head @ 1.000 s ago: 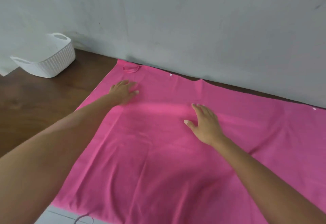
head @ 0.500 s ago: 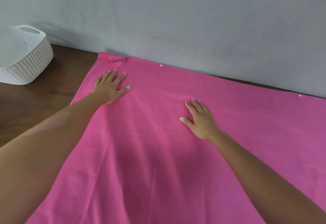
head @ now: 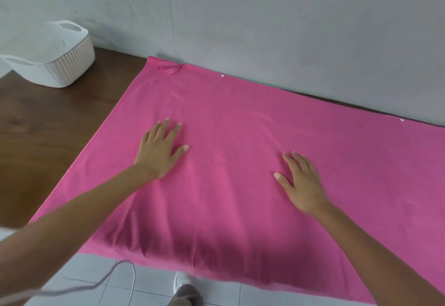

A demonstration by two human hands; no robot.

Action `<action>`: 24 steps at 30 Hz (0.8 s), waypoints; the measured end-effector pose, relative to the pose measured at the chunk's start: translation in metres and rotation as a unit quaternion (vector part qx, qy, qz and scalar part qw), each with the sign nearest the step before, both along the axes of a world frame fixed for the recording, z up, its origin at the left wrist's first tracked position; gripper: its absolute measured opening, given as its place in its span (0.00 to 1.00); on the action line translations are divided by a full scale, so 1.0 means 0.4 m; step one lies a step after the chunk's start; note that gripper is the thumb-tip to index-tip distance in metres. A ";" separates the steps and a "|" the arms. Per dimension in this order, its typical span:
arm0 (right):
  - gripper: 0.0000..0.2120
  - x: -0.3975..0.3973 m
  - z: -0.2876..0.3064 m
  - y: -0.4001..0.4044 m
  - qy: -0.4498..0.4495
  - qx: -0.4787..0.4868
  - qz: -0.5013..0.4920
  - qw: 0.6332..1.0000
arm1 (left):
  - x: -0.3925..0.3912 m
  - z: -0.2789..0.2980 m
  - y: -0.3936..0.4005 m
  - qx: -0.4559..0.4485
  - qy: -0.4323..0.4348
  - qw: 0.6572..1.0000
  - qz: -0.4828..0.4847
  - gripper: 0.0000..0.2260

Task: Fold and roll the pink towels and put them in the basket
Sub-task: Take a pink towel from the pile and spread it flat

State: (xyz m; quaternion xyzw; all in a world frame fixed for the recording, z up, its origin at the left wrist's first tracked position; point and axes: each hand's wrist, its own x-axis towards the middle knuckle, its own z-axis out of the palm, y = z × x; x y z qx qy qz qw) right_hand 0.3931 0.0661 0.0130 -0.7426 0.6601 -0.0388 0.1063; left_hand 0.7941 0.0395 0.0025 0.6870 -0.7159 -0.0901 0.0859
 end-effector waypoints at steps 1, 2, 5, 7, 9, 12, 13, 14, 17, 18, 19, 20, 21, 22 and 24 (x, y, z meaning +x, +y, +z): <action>0.40 -0.012 -0.001 0.035 -0.006 -0.007 0.002 1.000 | -0.007 -0.002 0.061 -0.002 0.001 1.000 0.017 0.37; 0.41 -0.023 -0.003 0.071 -0.010 -0.012 0.004 1.000 | -0.013 -0.004 0.121 -0.004 -0.001 0.999 0.038 0.38; 0.40 -0.050 -0.013 0.182 -0.004 -0.033 0.012 0.999 | -0.024 -0.009 0.283 -0.004 -0.032 0.993 0.112 0.35; 0.38 -0.065 -0.022 0.253 0.011 -0.052 0.008 0.999 | -0.018 -0.015 0.360 0.013 -0.057 0.986 0.157 0.36; 0.38 -0.077 -0.032 0.313 0.027 -0.064 0.000 0.998 | 0.002 -0.020 0.409 0.035 -0.072 0.979 0.187 0.38; 0.41 -0.090 -0.040 0.373 0.041 -0.033 -0.004 0.999 | 0.038 -0.021 0.441 0.049 -0.091 0.977 0.188 0.39; 0.42 -0.094 -0.043 0.385 0.042 -0.021 -0.001 0.999 | 0.045 -0.018 0.444 0.052 -0.088 0.977 0.185 0.39; 0.42 -0.099 -0.046 0.394 0.038 -0.014 0.003 0.999 | 0.049 -0.015 0.446 0.057 -0.085 0.978 0.184 0.38; 0.42 -0.116 -0.042 0.412 0.029 -0.017 0.004 0.999 | 0.037 0.002 0.449 0.076 -0.077 0.977 0.184 0.38; 0.43 -0.125 -0.039 0.419 0.028 -0.017 -0.002 0.999 | 0.023 0.010 0.451 0.078 -0.073 0.977 0.183 0.38; 0.44 -0.138 -0.034 0.427 0.026 -0.017 -0.012 0.999 | 0.004 0.018 0.451 0.074 -0.070 0.979 0.178 0.38; 0.45 -0.156 -0.028 0.437 0.023 -0.015 -0.022 0.999 | -0.021 0.027 0.450 0.070 -0.069 0.981 0.169 0.38; 0.47 -0.178 -0.021 0.450 0.022 -0.015 -0.032 0.999 | -0.051 0.034 0.448 0.067 -0.068 0.983 0.157 0.38; 0.47 -0.205 -0.012 0.466 0.023 -0.017 -0.040 0.999 | -0.085 0.040 0.445 0.065 -0.068 0.985 0.142 0.38; 0.46 -0.270 0.007 0.503 0.031 -0.011 -0.058 0.998 | -0.164 0.050 0.437 0.060 -0.069 0.990 0.106 0.38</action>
